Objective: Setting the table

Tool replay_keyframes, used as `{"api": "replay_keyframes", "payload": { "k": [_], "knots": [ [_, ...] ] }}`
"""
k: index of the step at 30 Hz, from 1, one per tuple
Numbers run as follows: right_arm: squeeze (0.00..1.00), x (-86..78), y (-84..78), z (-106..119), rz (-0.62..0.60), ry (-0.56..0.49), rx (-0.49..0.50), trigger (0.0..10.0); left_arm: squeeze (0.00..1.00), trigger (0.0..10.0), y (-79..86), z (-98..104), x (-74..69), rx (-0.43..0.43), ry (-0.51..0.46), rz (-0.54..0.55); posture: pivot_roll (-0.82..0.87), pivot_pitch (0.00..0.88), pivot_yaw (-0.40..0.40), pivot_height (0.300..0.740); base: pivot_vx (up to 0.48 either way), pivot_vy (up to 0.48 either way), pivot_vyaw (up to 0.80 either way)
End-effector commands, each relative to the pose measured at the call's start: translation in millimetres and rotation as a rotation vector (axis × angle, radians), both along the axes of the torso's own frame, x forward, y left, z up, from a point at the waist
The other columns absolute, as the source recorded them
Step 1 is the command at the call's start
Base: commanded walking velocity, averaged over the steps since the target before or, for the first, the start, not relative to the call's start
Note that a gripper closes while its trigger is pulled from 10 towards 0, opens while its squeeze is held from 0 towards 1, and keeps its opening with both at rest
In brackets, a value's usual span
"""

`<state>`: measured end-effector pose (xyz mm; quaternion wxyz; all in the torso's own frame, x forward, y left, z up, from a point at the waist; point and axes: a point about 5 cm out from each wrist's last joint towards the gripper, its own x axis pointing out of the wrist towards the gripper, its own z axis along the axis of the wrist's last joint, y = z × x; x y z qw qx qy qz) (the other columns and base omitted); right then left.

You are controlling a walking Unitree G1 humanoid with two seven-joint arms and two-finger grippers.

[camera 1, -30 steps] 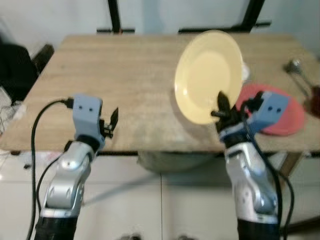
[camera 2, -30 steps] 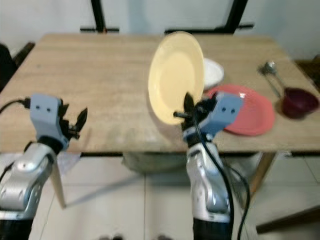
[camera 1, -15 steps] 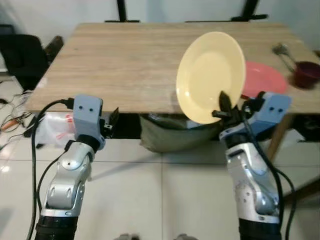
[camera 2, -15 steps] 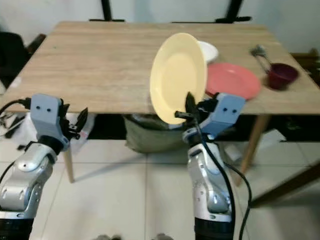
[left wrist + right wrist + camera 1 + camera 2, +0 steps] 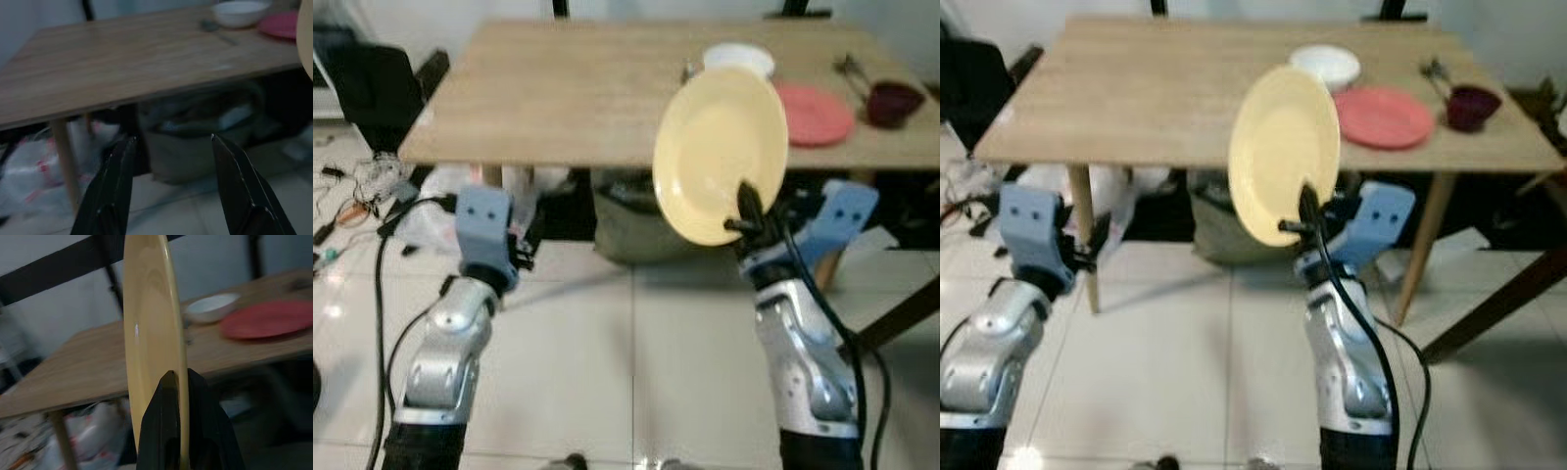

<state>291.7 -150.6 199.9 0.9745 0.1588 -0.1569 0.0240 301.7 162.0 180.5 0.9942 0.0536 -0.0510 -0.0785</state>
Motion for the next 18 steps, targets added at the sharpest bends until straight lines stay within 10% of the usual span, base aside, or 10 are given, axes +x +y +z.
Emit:
{"api": "replay_keyframes", "payload": {
  "k": [1,18],
  "knots": [
    [0.0,-1.3,2.8,0.3,0.004,-0.008,0.006,10.0,0.0,10.0,3.6,-3.9,-1.1,0.013,0.016,0.009,-0.1,0.01,0.059,0.74,-0.36,0.0,0.0],
    [0.0,-0.9,3.4,-1.0,0.006,-0.003,0.004,10.0,0.0,10.0,1.7,-4.4,-0.4,0.012,0.022,0.001,-0.1,0.005,0.061,0.74,-0.251,0.0,0.0]
  ]
}}
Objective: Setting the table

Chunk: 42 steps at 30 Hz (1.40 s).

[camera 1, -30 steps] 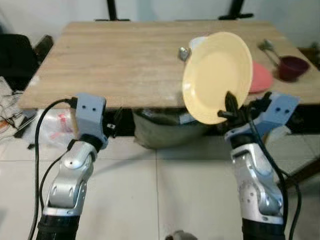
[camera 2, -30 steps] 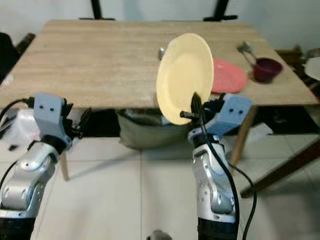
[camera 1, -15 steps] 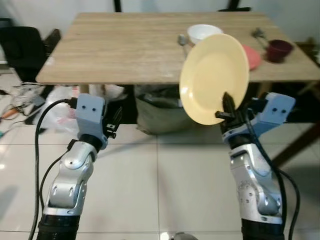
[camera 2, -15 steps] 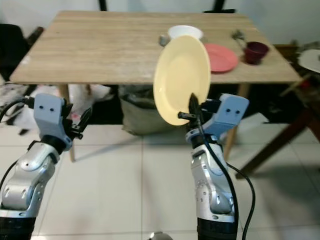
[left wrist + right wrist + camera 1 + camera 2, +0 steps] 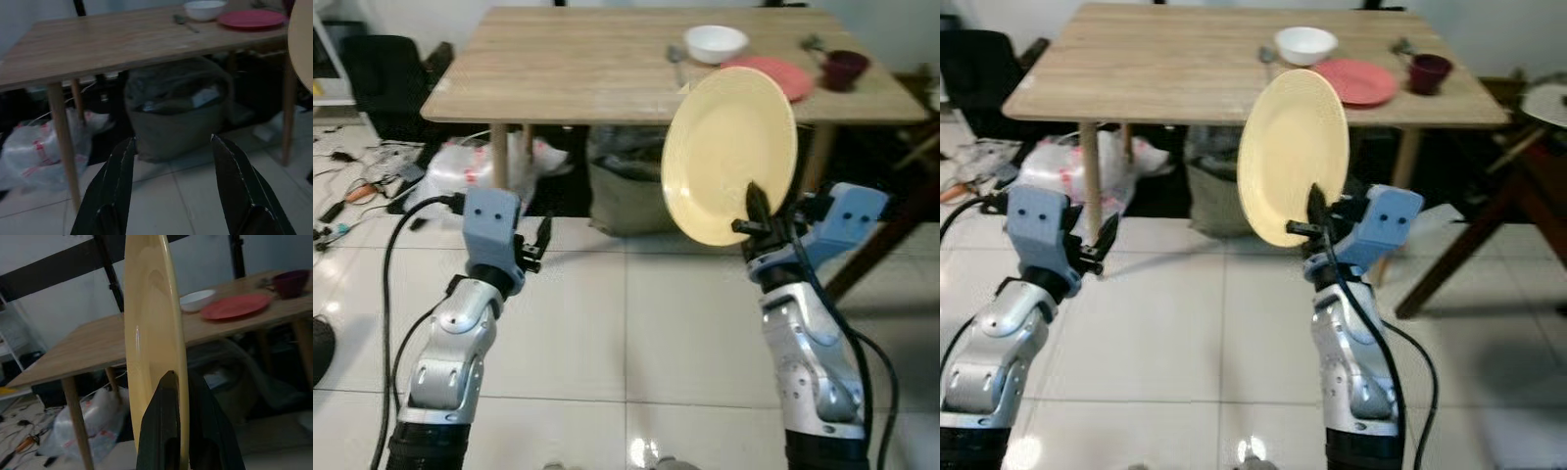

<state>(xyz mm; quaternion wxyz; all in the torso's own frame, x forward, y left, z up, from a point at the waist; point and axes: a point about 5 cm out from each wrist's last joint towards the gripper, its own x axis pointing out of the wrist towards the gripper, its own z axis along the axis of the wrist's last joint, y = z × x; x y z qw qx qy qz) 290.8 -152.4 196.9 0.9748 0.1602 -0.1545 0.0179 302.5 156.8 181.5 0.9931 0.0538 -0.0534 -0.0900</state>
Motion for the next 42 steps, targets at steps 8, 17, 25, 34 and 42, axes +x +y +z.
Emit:
{"api": "replay_keyframes", "payload": {
  "k": [8,17,25,34,42],
  "knots": [
    [0.0,0.4,4.7,1,0.017,-0.003,0.008,10.0,0.0,10.0,6.4,-5,-1.0,0.01,0.031,0.022,-0.1,0.008,0.064,0.74,0.0,0.0,-0.2],
    [0.0,0.6,2.6,2,0.012,-0.003,0.013,10.0,0.0,10.0,5.8,-6,-0.8,0.012,0.039,0.018,-0.1,0.008,0.064,0.74,0.0,0.0,-0.8],
    [0.0,0.3,-1.0,-3,0.011,0.024,-0.016,10.0,0.0,10.0,5.1,-9,-1.7,0.003,0.052,0.002,-0.11,0.012,0.067,0.74,0.0,0.0,-0.8],
    [0.0,-14.5,-11.0,-59,0.041,0.21,-0.099,10.0,0.0,10.0,24.4,-59,-27.6,0.043,0.2,-0.036,-0.11,0.018,0.059,0.74,0.0,0.0,-0.8],
    [0.0,-31.7,-17.6,-131,0.05,0.431,-0.119,10.0,0.0,10.0,54.0,-139,-60.1,0.07,0.491,0.056,-0.1,0.014,0.05,0.74,0.0,0.0,-0.8]
  ]
}}
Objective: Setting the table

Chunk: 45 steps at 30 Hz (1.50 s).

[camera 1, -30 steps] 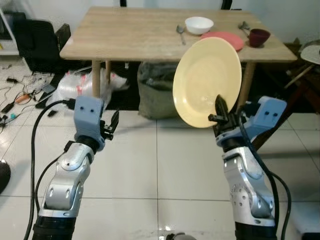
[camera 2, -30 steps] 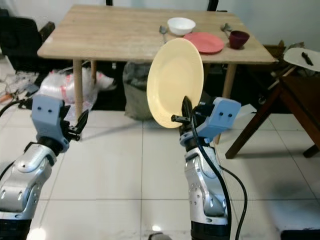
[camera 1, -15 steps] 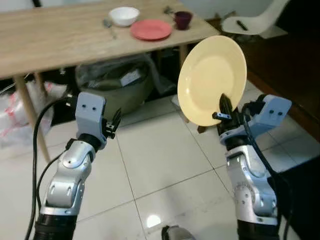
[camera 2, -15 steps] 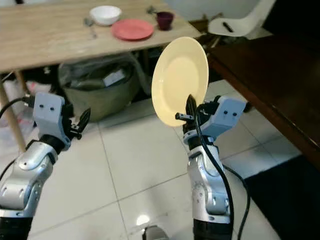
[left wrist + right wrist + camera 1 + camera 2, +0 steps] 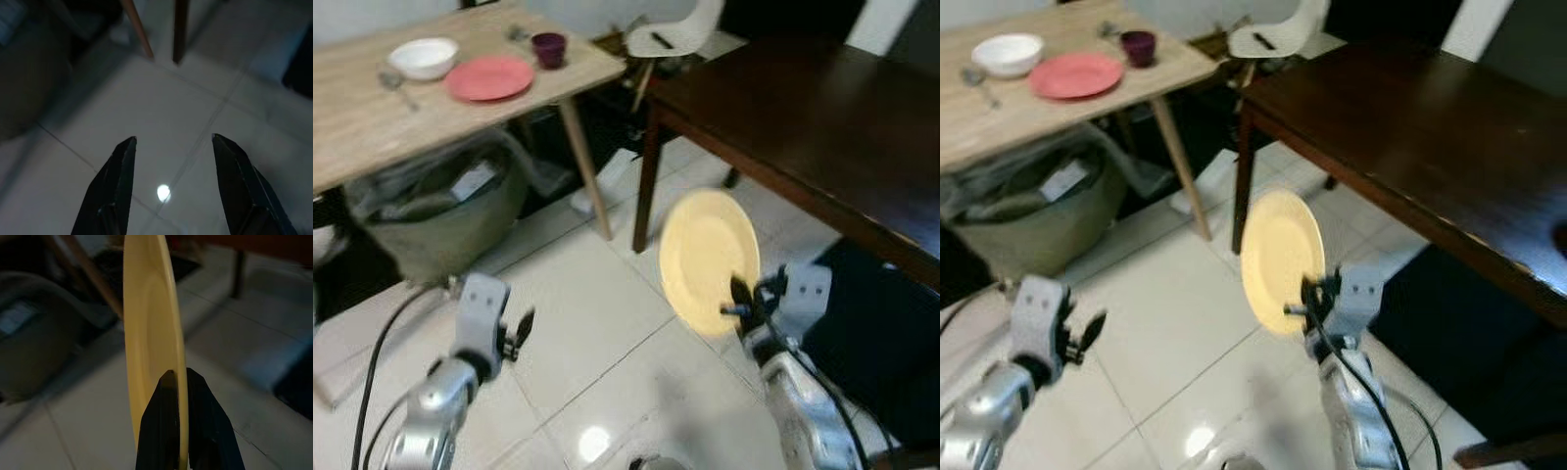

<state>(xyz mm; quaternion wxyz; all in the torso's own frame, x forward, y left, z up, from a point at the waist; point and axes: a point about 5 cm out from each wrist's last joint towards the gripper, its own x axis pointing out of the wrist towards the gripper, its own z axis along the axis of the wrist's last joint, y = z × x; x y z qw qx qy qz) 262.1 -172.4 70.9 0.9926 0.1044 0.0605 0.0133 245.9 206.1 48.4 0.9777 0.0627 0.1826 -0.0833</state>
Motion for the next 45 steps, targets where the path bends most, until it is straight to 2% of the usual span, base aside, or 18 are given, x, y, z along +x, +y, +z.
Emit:
{"api": "replay_keyframes", "payload": {
  "k": [1,4,6,16,29,34,40,45],
  "knots": [
    [0.0,-4.2,1.7,-9,-0.001,0.02,0.004,10.0,0.0,10.0,5.6,-11,-6.3,0.002,0.042,0.026,-0.11,0.013,0.05,0.74,0.0,0.0,-0.8],
    [0.0,-8.2,-0.6,-21,-0.017,0.058,-0.003,10.0,0.0,10.0,3.8,-19,-11.3,-0.011,0.067,0.023,-0.11,0.012,0.051,0.74,0.0,0.0,-0.8],
    [0.0,-10.1,-1.2,-23,-0.017,0.059,0.001,10.0,0.0,10.0,2.0,-17,-9.9,-0.001,0.05,0.009,-0.11,0.012,0.051,0.74,0.0,0.0,-0.8],
    [0.0,-8.6,-7.1,-20,-0.041,0.018,0.008,10.0,0.0,10.0,-0.4,-16,-1.3,0.004,0.022,-0.02,-0.12,0.014,0.061,0.74,0.0,0.0,-0.8],
    [0.0,-6.3,-12.9,-16,-0.057,-0.006,-0.001,10.0,0.0,10.0,-1.2,-12,3.2,0.007,-0.008,-0.019,-0.13,0.016,0.061,0.74,0.0,0.0,-0.8],
    [0.0,-0.2,-14.2,-11,-0.055,-0.031,-0.003,10.0,0.0,10.0,1.8,1,13.6,-0.014,-0.07,0.011,-0.13,0.013,0.058,0.74,0.0,0.0,-0.8],
    [0.0,3.2,-12.8,-2,-0.033,-0.066,-0.009,10.0,0.0,10.0,-2.1,18,20.5,-0.046,-0.141,0.016,-0.13,0.011,0.057,0.74,0.0,0.0,-0.8],
    [0.0,12.8,-12.0,31,-0.001,-0.177,0.002,10.0,0.0,10.0,-12.2,48,28.5,-0.101,-0.236,-0.002,-0.13,0.006,0.055,0.74,0.0,0.0,-0.64]
  ]
}}
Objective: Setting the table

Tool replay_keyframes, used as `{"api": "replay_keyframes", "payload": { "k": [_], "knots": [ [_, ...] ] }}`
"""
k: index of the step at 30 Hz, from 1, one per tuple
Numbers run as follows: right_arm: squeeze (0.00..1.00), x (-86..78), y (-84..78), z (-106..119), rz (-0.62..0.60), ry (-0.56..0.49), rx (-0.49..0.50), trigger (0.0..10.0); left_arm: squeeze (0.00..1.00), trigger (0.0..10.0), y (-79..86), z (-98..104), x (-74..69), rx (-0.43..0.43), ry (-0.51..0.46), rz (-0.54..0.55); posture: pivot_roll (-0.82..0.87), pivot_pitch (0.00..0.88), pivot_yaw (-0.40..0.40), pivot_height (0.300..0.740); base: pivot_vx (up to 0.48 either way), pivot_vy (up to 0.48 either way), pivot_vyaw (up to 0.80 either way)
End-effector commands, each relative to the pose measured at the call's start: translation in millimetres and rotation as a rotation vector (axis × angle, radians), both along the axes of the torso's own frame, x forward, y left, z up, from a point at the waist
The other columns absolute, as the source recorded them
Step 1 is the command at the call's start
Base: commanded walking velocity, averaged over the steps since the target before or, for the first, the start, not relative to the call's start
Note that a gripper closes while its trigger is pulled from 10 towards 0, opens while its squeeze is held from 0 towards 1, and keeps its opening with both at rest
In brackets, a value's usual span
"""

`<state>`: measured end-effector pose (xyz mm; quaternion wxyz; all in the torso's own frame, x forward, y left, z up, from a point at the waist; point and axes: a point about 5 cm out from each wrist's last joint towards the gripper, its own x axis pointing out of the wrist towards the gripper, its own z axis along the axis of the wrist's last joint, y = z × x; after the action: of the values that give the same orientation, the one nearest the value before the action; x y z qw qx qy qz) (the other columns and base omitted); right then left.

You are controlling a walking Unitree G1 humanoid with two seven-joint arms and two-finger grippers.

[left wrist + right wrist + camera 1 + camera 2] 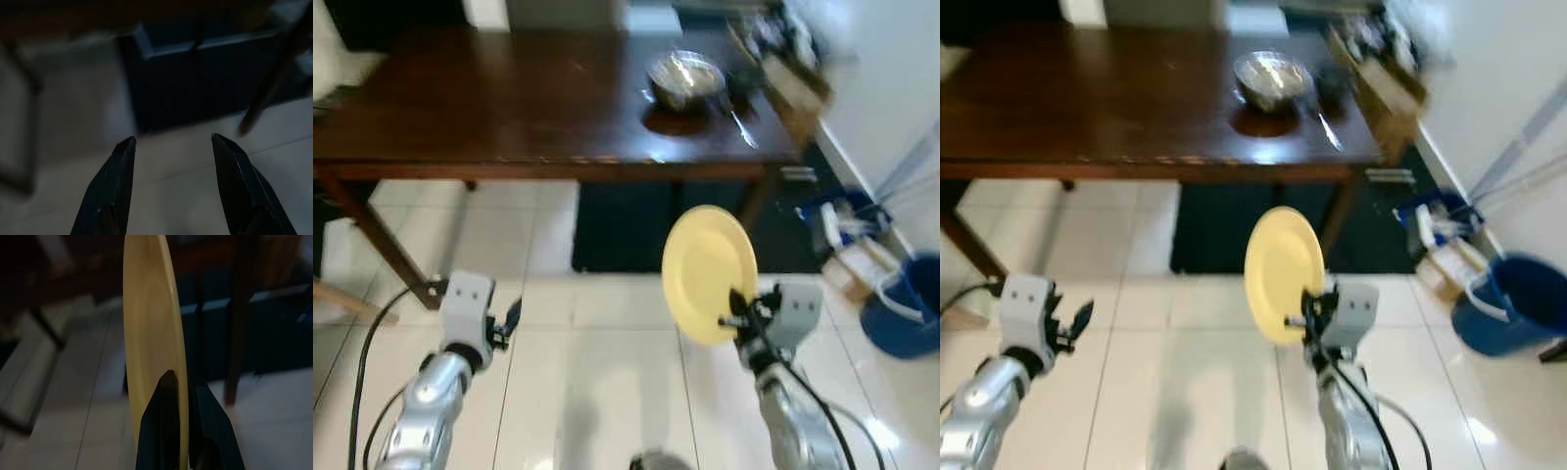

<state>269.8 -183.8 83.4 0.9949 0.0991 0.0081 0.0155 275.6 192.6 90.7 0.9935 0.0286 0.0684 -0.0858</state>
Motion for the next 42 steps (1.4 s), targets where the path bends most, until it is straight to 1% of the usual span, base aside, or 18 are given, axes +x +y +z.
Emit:
{"api": "replay_keyframes", "payload": {
  "k": [1,5,6,7,8,9,10,12,13,14,17,18,21,33,39,42],
  "knots": [
    [0.0,5.1,-0.5,18,0.006,-0.073,0.011,10.0,0.0,10.0,1.4,6,-1.2,-0.012,-0.012,0.001,-0.13,0.006,0.055,0.74,0.0,0.0,0.0],
    [0.0,13.7,0.9,52,0.021,-0.192,0.085,10.0,0.0,10.0,-4.8,25,7.5,-0.038,-0.089,-0.008,-0.13,0.002,0.056,0.74,0.0,0.0,0.0],
    [0.0,13.7,0.9,52,0.021,-0.192,0.085,10.0,0.0,10.0,-4.8,25,7.5,-0.038,-0.089,-0.008,-0.13,0.002,0.056,0.74,0.0,0.0,0.0],
    [0.0,17.2,3.3,75,0.035,-0.275,0.175,10.0,0.0,10.0,-8.5,34,14.4,-0.023,-0.141,0.009,-0.13,0.0,0.058,0.74,0.435,0.0,0.0],
    [0.0,17.8,4.2,83,0.042,-0.303,0.208,10.0,0.0,10.0,-9.9,37,16.7,-0.018,-0.158,0.015,-0.13,0.0,0.058,0.74,0.435,0.0,0.0],
    [0.0,17.8,4.2,83,0.042,-0.303,0.208,10.0,0.0,10.0,-9.9,37,16.7,-0.018,-0.158,0.015,-0.13,0.0,0.058,0.74,0.435,0.0,0.0],
    [0.0,18.3,4.5,91,0.045,-0.329,0.242,10.0,0.0,10.0,-11.6,40,18.7,-0.005,-0.171,0.021,-0.13,0.0,0.059,0.74,0.48,0.0,0.0],
    [0.0,18.2,3.1,96,0.041,-0.346,0.279,10.0,0.0,10.0,-14.2,43,19.4,0.008,-0.181,0.013,-0.13,0.0,0.059,0.74,0.48,0.0,0.0],
    [0.0,18.2,3.1,96,0.041,-0.346,0.279,10.0,0.0,10.0,-14.2,43,19.4,0.008,-0.181,0.013,-0.13,0.0,0.059,0.74,0.48,0.0,0.0],
    [0.0,17.9,0.0,98,0.028,-0.352,0.321,10.0,0.0,10.0,-16.6,44,19.5,0.029,-0.189,0.003,-0.13,0.0,0.061,0.74,0.48,0.0,0.0],
    [0.0,17.7,-2.3,98,0.02,-0.351,0.345,10.0,0.0,10.0,-17.8,44,19.3,0.028,-0.188,0.0,-0.13,0.0,0.061,0.74,0.48,0.0,0.0],
    [0.0,16.8,-5.4,98,0.009,-0.348,0.384,10.0,0.0,10.0,-19.5,44,18.7,0.021,-0.184,-0.008,-0.14,0.0,0.064,0.74,0.48,0.0,0.0],
    [0.0,15.9,-8.1,98,-0.002,-0.345,0.428,10.0,0.0,10.0,-21.2,44,18.1,0.022,-0.182,-0.019,-0.14,0.0,0.064,0.74,0.48,0.0,-0.53],
    [0.0,13.7,-8.3,98,0.008,-0.321,0.444,10.0,0.0,10.0,-23.3,43,17.2,0.027,-0.178,-0.031,-0.14,0.008,0.069,0.74,0.48,0.0,-0.75],
    [0.0,13.4,-1.9,97,0.066,-0.29,0.428,10.0,0.0,10.0,-23.2,42,16.2,0.027,-0.173,-0.032,-0.13,0.01,0.069,0.74,0.48,0.0,0.0],
    [0.0,9.8,13.0,101,0.201,-0.295,0.464,10.0,0.0,10.0,-22.9,43,16.0,0.028,-0.173,-0.029,-0.13,0.013,0.069,0.74,0.48,0.0,0.0]
  ]
}}
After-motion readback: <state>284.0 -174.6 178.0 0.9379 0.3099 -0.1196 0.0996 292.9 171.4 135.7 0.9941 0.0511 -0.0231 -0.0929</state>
